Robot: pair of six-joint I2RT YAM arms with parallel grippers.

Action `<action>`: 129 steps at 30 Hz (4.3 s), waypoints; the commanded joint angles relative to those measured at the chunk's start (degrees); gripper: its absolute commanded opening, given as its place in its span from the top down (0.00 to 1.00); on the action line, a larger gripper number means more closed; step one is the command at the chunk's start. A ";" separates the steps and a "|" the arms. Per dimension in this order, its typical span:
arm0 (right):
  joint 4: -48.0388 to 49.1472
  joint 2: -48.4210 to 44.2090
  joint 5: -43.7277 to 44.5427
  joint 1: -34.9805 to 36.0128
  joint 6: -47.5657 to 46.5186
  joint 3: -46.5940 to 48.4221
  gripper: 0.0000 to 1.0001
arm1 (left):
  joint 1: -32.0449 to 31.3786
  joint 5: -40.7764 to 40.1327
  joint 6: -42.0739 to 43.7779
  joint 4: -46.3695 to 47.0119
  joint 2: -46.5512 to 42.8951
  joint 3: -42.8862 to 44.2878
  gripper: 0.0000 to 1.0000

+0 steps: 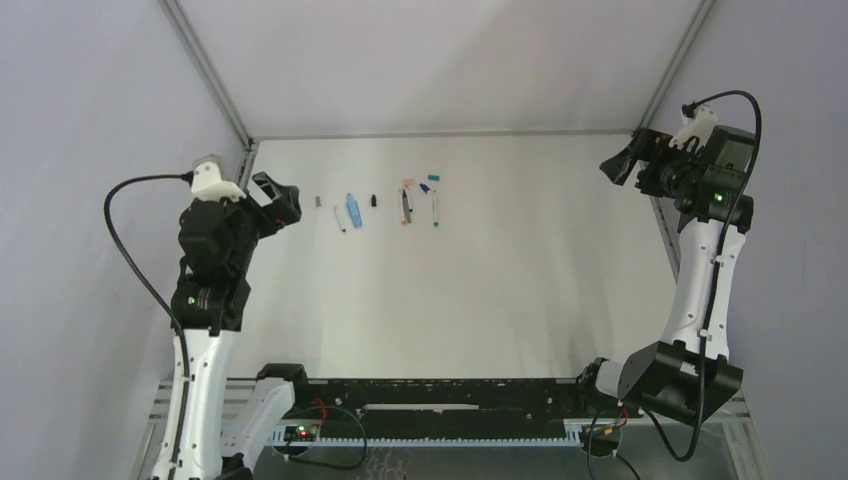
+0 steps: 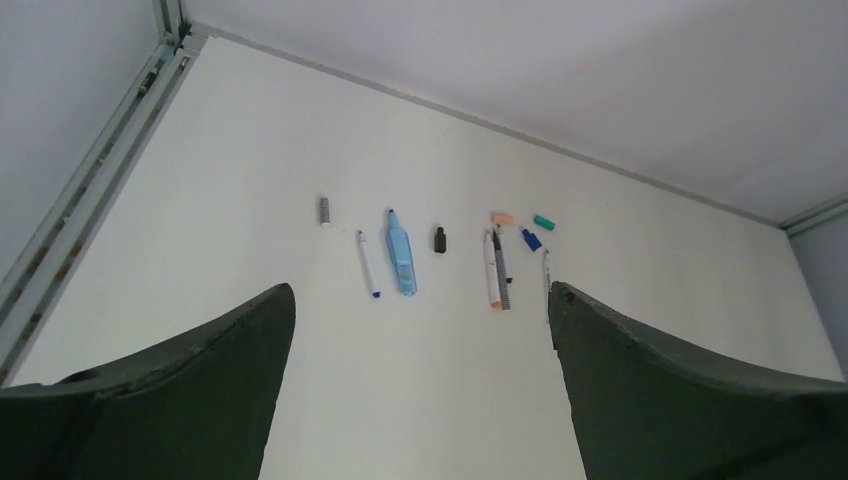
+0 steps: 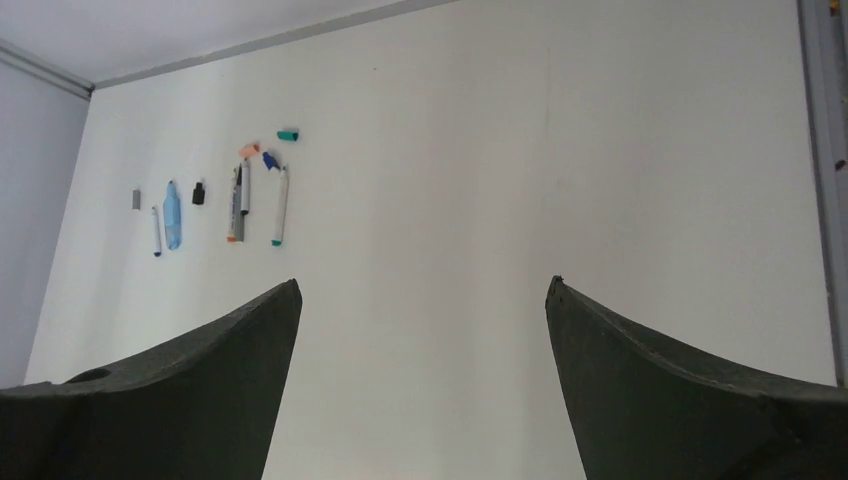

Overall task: Insert the pens into the pen caps
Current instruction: Pick up the pen from the center of the board.

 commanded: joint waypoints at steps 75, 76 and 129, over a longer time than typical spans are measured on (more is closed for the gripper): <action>-5.05 22.59 -11.94 27.55 -18.99 3.26 0.19 | -3.97 -5.20 -8.27 -10.76 75.80 33.95 0.70; -5.10 22.54 -12.07 27.57 -18.94 3.13 0.19 | -3.95 -5.17 -8.13 -10.88 75.92 34.22 0.70; -4.45 22.51 -14.57 25.27 -17.72 3.05 0.20 | -3.64 -4.19 -13.48 -21.94 81.01 43.21 0.66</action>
